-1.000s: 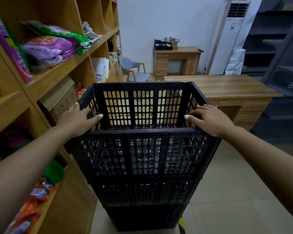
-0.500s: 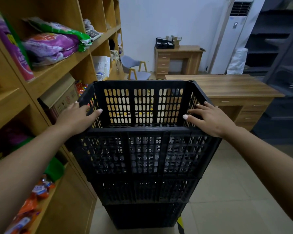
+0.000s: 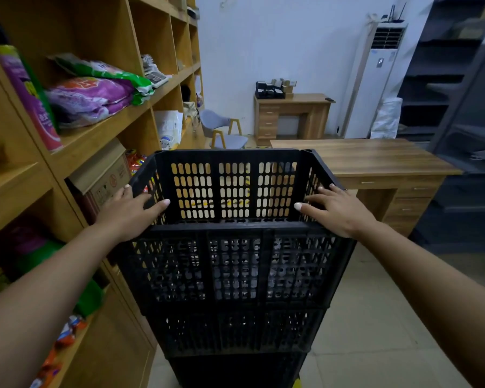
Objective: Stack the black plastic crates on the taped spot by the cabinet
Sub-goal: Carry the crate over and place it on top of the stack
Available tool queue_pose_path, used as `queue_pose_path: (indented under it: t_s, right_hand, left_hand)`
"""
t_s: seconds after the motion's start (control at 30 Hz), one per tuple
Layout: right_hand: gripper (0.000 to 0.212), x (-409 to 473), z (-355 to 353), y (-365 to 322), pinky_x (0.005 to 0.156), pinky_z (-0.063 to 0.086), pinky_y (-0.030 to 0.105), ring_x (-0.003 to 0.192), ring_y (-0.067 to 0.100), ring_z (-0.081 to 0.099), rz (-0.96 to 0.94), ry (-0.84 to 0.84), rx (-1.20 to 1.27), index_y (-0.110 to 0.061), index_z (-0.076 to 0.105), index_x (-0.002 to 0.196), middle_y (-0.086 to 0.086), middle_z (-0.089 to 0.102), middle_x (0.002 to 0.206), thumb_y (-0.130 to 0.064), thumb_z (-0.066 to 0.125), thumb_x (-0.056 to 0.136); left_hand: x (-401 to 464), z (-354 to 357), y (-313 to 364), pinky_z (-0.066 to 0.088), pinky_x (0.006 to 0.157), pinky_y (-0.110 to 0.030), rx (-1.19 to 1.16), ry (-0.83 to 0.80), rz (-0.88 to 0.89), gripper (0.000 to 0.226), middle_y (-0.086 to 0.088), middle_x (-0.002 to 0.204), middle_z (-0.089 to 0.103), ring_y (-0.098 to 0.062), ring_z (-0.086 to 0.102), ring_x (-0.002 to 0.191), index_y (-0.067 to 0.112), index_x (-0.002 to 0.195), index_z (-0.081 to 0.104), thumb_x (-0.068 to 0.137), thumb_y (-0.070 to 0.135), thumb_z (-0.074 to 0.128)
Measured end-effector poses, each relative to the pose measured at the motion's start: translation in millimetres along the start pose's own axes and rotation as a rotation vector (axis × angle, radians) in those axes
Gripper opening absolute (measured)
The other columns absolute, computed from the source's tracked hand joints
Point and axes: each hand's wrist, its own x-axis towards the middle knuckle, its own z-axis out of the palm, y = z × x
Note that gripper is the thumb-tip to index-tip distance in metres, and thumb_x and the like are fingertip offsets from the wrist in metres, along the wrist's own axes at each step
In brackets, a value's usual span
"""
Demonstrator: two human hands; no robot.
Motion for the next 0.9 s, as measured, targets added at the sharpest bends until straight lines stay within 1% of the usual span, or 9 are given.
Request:
queue_pose_path:
  t_s: [0.13,0.27,0.47,0.7,0.8,0.9]
  right_hand:
    - [0.087,-6.6,-4.1,-2.6,0.115,0.013,0.046,0.147,0.025,0.014,0.003,-0.015,0.006,-0.031,0.042,0.142,0.008,0.027,0.157,-0.083,0.015,0.079]
    - [0.090,-6.0,-1.9,0.3,0.116,0.011,0.047,0.147,0.025,0.010,-0.003,-0.029,0.034,-0.033,0.041,0.143,0.007,0.024,0.158,-0.085,0.014,0.075]
    - [0.094,9.1,-2.1,4.5,0.116,0.009,0.047,0.146,0.025,0.018,-0.021,-0.036,0.010,-0.033,0.044,0.141,0.006,0.031,0.155,-0.088,0.011,0.072]
    - [0.083,4.4,-3.1,3.0,0.114,0.012,0.045,0.143,0.023,0.024,-0.036,-0.021,0.006,-0.031,0.047,0.138,0.004,0.039,0.151,-0.081,0.016,0.080]
    - [0.085,8.7,-4.4,3.5,0.115,0.011,0.046,0.143,0.023,0.025,-0.015,-0.058,-0.010,-0.032,0.047,0.138,0.005,0.038,0.152,-0.083,0.017,0.078]
    - [0.082,7.4,-3.8,4.4,0.116,0.009,0.047,0.144,0.024,0.021,-0.014,-0.055,0.007,-0.031,0.045,0.140,0.006,0.035,0.154,-0.082,0.020,0.080]
  left_hand:
    - [-5.6,-3.8,2.6,0.012,0.118,-0.050,-0.013,-0.042,-0.011,0.096,-0.015,0.161,0.001,-0.029,-0.002,0.148,0.028,0.149,0.028,0.073,0.083,0.010]
    - [-6.1,-2.1,2.3,0.011,0.117,-0.050,-0.032,-0.020,-0.019,0.096,-0.013,0.161,0.002,-0.028,0.000,0.148,0.028,0.150,0.027,0.073,0.084,0.012]
    - [8.4,3.5,1.3,0.014,0.116,-0.052,-0.018,0.005,-0.030,0.097,-0.012,0.161,0.004,-0.030,0.003,0.148,0.031,0.149,0.027,0.072,0.087,0.011]
    - [6.5,5.7,-0.3,0.015,0.116,-0.052,-0.005,0.007,-0.045,0.097,-0.011,0.161,0.004,-0.029,0.002,0.148,0.031,0.149,0.027,0.071,0.086,0.011]
    - [7.4,1.4,3.3,0.013,0.117,-0.051,0.009,-0.029,-0.052,0.099,-0.011,0.161,0.001,-0.029,0.000,0.148,0.031,0.149,0.027,0.069,0.087,0.011]
    - [5.0,0.7,3.2,0.012,0.117,-0.051,0.003,-0.036,-0.051,0.099,-0.011,0.162,0.000,-0.029,0.000,0.148,0.030,0.150,0.026,0.069,0.086,0.011]
